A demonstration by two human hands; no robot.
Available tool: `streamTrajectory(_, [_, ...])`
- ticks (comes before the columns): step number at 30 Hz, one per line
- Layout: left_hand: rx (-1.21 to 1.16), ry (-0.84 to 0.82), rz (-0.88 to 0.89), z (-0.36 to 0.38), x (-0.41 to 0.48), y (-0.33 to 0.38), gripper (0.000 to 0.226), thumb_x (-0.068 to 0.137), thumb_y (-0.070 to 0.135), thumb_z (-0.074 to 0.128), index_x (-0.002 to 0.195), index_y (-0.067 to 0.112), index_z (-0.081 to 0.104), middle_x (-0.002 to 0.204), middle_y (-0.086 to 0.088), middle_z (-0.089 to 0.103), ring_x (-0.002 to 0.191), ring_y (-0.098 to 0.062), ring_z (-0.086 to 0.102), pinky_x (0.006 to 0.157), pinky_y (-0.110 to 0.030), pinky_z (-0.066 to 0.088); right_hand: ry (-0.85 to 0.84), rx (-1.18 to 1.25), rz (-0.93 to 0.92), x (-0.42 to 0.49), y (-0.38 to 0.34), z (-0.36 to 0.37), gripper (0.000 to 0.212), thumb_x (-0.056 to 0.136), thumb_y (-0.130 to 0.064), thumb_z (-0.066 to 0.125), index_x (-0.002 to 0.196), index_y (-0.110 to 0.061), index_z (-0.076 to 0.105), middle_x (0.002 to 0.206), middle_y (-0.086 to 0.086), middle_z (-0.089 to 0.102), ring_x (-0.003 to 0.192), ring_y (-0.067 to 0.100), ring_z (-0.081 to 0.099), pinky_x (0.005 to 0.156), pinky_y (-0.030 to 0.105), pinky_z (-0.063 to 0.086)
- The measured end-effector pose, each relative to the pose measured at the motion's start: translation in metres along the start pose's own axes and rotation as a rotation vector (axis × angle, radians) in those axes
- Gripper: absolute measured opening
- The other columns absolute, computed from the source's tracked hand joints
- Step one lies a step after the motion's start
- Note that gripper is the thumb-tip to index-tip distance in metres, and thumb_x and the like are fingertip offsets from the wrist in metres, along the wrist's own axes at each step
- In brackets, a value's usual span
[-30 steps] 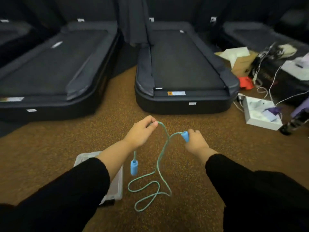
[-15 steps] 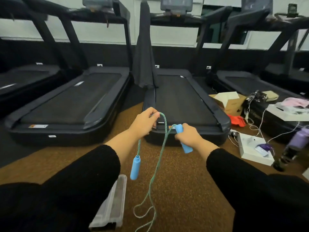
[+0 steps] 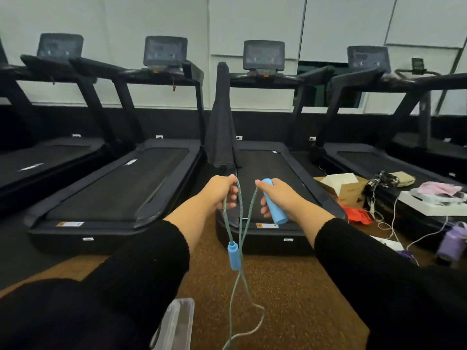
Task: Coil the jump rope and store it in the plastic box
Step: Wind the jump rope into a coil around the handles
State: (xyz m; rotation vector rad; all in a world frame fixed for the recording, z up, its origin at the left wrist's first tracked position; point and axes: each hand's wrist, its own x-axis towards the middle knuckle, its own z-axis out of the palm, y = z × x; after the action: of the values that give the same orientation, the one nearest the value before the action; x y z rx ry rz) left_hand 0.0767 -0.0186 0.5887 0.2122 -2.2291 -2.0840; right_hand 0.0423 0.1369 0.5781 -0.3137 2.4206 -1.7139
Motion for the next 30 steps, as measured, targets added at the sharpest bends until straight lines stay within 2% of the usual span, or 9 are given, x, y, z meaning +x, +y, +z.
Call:
streamTrajectory(4, [-0.046, -0.024, -0.026, 0.005, -0.009, 0.012, 0.022, 0.099, 0.023, 0.037, 0.081, 0.021, 0.049, 0.06, 0.006, 0.051, 0.031, -0.002, 0.046, 0.042, -0.016, 0.042, 0.054, -0.109, 0.025, -0.002, 0.003, 0.002, 0.009, 0.088, -0.015, 0.054, 0.082, -0.009, 0.049, 0.071, 0.012, 0.058, 0.06, 0.024, 0.058, 0.07, 0.038, 0.054])
streamTrajectory(7, [-0.088, -0.026, -0.003, 0.005, -0.013, 0.021, 0.023, 0.101, 0.021, 0.035, 0.083, 0.019, 0.048, 0.07, 0.002, 0.052, 0.048, -0.006, 0.05, 0.052, -0.023, 0.044, 0.057, -0.307, 0.101, -0.006, 0.014, 0.002, 0.005, 0.088, -0.007, 0.049, 0.088, -0.005, 0.053, 0.074, 0.011, 0.061, 0.078, 0.03, 0.063, 0.084, 0.041, 0.055])
streamTrajectory(11, [-0.128, -0.045, 0.003, 0.002, -0.016, 0.026, 0.025, 0.1, 0.011, 0.033, 0.081, 0.012, 0.051, 0.08, -0.003, 0.054, 0.065, -0.013, 0.049, 0.063, -0.028, 0.045, 0.014, -0.462, 0.198, -0.011, 0.039, 0.004, 0.02, 0.088, -0.003, 0.053, 0.071, -0.013, 0.049, 0.069, 0.001, 0.052, 0.075, 0.017, 0.056, 0.085, 0.032, 0.051])
streamTrajectory(14, [-0.151, -0.071, 0.003, -0.001, -0.019, 0.025, 0.018, 0.096, 0.002, 0.036, 0.109, 0.01, 0.046, 0.086, -0.004, 0.058, 0.07, -0.016, 0.054, 0.062, -0.029, 0.051, 0.012, -0.484, 0.217, -0.015, 0.062, 0.013, 0.016, 0.087, -0.004, 0.054, 0.073, -0.013, 0.055, 0.069, 0.0, 0.052, 0.07, 0.015, 0.054, 0.082, 0.032, 0.052])
streamTrajectory(17, [-0.185, -0.087, -0.002, -0.001, -0.018, 0.022, 0.034, 0.097, 0.002, 0.036, 0.13, 0.006, 0.038, 0.092, -0.007, 0.059, 0.078, -0.02, 0.058, 0.068, -0.034, 0.053, 0.039, -0.262, 0.268, -0.018, 0.078, 0.024, 0.019, 0.092, -0.005, 0.049, 0.106, 0.004, 0.059, 0.066, 0.005, 0.061, 0.069, 0.02, 0.059, 0.078, 0.036, 0.053])
streamTrajectory(19, [-0.209, -0.087, -0.004, 0.0, -0.016, 0.019, 0.037, 0.099, 0.003, 0.033, 0.136, 0.003, 0.033, 0.093, -0.008, 0.059, 0.081, -0.022, 0.06, 0.07, -0.037, 0.054, -0.054, 0.003, 0.284, -0.024, 0.079, 0.035, 0.014, 0.096, -0.002, 0.041, 0.1, 0.004, 0.053, 0.058, 0.008, 0.064, 0.063, 0.022, 0.057, 0.074, 0.037, 0.052])
streamTrajectory(22, [-0.235, -0.082, 0.009, 0.003, -0.012, 0.015, 0.037, 0.101, 0.004, 0.03, 0.137, 0.002, 0.03, 0.092, -0.008, 0.057, 0.088, -0.027, 0.06, 0.081, -0.042, 0.052, -0.116, 0.253, 0.189, -0.029, 0.07, 0.048, 0.019, 0.097, -0.004, 0.043, 0.083, -0.005, 0.056, 0.075, 0.013, 0.063, 0.063, 0.018, 0.056, 0.063, 0.026, 0.05])
streamTrajectory(26, [-0.281, -0.084, 0.016, 0.005, -0.01, 0.017, 0.033, 0.102, 0.004, 0.027, 0.134, 0.0, 0.031, 0.095, -0.01, 0.055, 0.102, -0.031, 0.055, 0.089, -0.044, 0.048, -0.153, 0.296, 0.098, -0.03, 0.067, 0.061, 0.023, 0.097, -0.014, 0.043, 0.09, -0.009, 0.064, 0.103, 0.017, 0.069, 0.09, 0.022, 0.065, 0.085, 0.032, 0.049])
streamTrajectory(30, [-0.313, -0.067, 0.015, 0.003, -0.011, 0.023, 0.04, 0.101, 0.001, 0.025, 0.14, -0.004, 0.023, 0.11, -0.015, 0.053, 0.116, -0.037, 0.055, 0.091, -0.045, 0.047, -0.305, 0.37, 0.095, -0.04, 0.061, 0.064, 0.031, 0.098, -0.017, 0.037, 0.087, -0.004, 0.063, 0.092, 0.011, 0.072, 0.087, 0.018, 0.067, 0.075, 0.025, 0.049])
